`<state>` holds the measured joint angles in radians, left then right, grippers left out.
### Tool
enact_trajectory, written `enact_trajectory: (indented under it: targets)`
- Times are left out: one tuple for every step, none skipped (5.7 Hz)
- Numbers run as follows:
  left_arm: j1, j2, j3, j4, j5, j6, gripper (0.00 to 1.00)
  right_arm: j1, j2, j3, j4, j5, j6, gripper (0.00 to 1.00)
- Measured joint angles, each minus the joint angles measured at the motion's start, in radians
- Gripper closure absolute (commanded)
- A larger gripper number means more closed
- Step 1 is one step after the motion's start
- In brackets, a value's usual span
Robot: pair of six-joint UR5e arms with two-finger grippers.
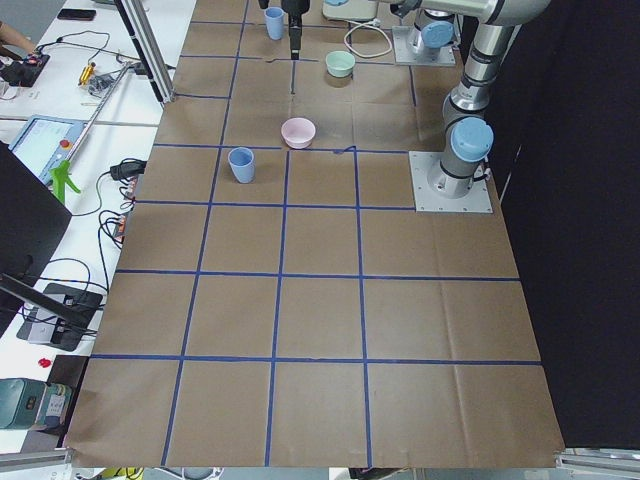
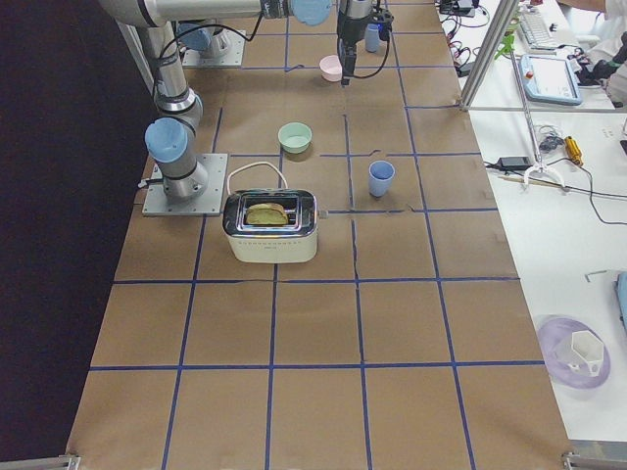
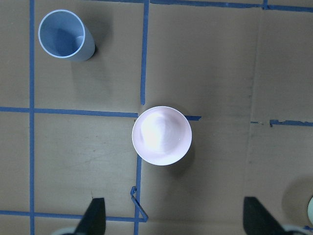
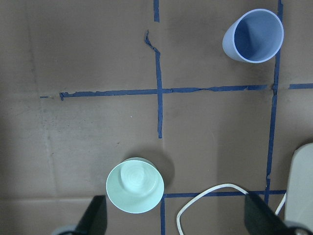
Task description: Stack blue cups with both arms
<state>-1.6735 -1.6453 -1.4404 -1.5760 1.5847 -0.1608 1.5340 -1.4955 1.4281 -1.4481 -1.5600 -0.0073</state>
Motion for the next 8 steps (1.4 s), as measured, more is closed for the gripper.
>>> enact_trajectory:
  targets:
    - [0.0,-0.001,0.0,0.0,-0.001,0.0,0.01,0.0,0.0,0.0,0.0,0.0,0.0,0.0]
    - [0.0,-0.001,0.0,0.001,-0.001,0.0,0.01,0.0,0.001,0.0,0.0,0.0,0.0,0.0]
    - [0.0,0.0,0.001,0.001,0.0,0.0,0.01,-0.001,0.002,0.0,-0.001,0.001,-0.001,0.0]
    - [0.0,0.004,0.0,0.001,0.0,0.001,0.01,-0.006,0.004,0.0,-0.01,0.001,-0.007,0.0]
    - [0.0,0.008,0.0,0.001,-0.001,0.003,0.01,-0.019,0.008,-0.001,-0.028,-0.001,-0.025,0.0]
    - [0.001,0.011,-0.002,0.001,-0.001,0.007,0.01,-0.048,0.015,-0.003,-0.05,-0.002,-0.06,0.0]
    - [0.001,0.014,-0.004,0.001,-0.002,0.011,0.01,-0.098,0.032,-0.01,-0.093,0.0,-0.119,0.0]
    - [0.006,0.012,-0.004,0.001,-0.003,0.017,0.01,-0.165,0.07,-0.027,-0.158,0.002,-0.204,0.0]
